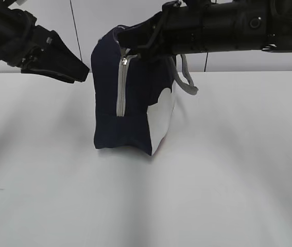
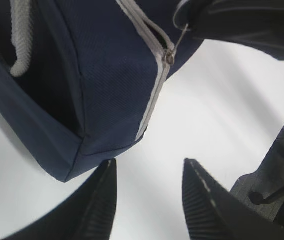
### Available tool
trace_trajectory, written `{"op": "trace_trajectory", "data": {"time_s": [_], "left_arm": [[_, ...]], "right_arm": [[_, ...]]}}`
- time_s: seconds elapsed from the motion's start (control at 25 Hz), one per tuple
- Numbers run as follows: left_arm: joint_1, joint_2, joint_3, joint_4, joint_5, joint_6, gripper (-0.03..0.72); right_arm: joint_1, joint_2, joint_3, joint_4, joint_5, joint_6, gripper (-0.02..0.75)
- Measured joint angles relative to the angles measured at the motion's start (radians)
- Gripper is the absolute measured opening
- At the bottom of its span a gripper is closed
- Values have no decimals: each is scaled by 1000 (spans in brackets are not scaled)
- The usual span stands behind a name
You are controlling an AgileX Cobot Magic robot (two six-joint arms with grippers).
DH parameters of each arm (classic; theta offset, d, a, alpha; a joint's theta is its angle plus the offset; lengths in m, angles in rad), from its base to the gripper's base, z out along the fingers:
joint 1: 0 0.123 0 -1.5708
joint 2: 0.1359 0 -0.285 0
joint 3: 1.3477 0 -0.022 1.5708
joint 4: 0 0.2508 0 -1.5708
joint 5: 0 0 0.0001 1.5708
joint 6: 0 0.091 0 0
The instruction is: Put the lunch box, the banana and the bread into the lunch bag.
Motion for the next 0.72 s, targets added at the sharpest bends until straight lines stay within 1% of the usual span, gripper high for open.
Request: {"op": "trace_trajectory", "data": {"time_s": [0.28,0.56,0.72], "left_arm": [[0,11,11,-15,-44,38,308],[0,25,11,-27,-160,87,308],[0,66,11,-66,-201,152,308]], "right_arm": [[0,45,-51,0,30,19,6],[0,53,-71,0,2,59,6],[0,56,-71,-1,-11,72,6]]}}
